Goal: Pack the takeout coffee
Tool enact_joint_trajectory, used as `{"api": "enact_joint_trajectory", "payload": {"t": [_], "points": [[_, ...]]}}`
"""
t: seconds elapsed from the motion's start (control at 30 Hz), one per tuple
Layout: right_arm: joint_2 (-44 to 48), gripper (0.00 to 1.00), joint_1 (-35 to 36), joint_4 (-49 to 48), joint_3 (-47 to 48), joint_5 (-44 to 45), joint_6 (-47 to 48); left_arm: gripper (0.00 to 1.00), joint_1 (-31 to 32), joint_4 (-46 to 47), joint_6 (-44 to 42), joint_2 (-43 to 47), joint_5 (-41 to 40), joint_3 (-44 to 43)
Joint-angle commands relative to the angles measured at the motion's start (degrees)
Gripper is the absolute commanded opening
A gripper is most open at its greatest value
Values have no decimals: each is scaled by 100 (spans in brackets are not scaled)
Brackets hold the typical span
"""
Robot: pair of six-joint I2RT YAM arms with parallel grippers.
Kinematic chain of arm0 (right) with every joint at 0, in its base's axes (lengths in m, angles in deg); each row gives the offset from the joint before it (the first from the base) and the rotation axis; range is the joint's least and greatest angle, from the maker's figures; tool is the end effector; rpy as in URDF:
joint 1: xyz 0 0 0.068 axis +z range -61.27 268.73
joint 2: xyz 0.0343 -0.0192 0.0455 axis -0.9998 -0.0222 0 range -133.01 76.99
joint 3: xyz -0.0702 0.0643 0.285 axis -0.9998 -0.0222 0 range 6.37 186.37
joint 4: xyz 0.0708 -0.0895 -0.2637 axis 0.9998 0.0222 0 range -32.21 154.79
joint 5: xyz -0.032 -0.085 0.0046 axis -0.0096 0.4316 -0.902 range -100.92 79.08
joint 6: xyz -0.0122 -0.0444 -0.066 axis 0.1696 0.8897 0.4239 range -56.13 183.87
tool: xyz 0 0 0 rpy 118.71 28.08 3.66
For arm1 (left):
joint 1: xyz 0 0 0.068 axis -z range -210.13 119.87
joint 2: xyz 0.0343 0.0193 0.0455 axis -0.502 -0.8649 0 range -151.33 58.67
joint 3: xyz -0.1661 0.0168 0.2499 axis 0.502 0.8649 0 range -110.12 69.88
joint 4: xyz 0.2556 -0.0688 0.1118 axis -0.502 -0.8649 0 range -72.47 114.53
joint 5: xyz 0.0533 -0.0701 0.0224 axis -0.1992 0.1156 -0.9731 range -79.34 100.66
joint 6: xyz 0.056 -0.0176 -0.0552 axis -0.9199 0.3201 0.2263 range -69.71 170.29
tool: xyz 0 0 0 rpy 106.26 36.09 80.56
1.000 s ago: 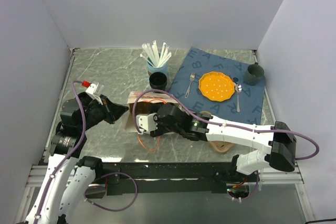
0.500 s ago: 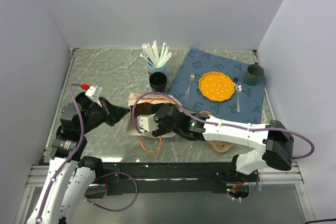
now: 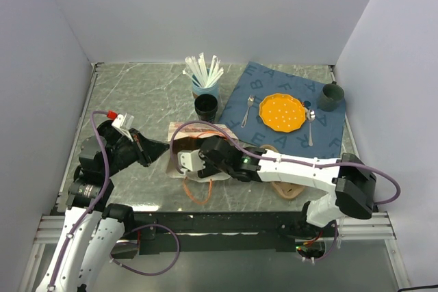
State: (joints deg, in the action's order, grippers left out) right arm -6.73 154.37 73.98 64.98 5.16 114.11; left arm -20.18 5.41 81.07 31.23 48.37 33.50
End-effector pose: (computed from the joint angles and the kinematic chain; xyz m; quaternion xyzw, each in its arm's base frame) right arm 0.1685 0.3254 0.2500 -0.7340 0.5276 -0.0715 0.4216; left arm 0.1376 -0.0674 0.3271 0.0727 0.7514 -0.4437 0.4830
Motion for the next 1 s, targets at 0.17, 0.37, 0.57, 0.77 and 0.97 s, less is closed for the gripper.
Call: {"api": "enact_joint_trajectory", "payload": {"t": [0.17,0.37,0.57,0.77,0.97], "points": [[-267,45,-149,-247,221,247,-84,1,6,75,-55,37,193,-194],[-258,45,-166,-414,160,378,-251,1,6,-22,-82,28,201,-229],[-329,45,-237,-660,151,335,-410,1,6,22,-81,-7,245,-229],[-417,45,-298,-801,81,458,-409,1,6,74,-46,-42,254,-247],[-540,45,-360,-1065,45,581,-559,1,6,39,85,-24,254,-264]]}}
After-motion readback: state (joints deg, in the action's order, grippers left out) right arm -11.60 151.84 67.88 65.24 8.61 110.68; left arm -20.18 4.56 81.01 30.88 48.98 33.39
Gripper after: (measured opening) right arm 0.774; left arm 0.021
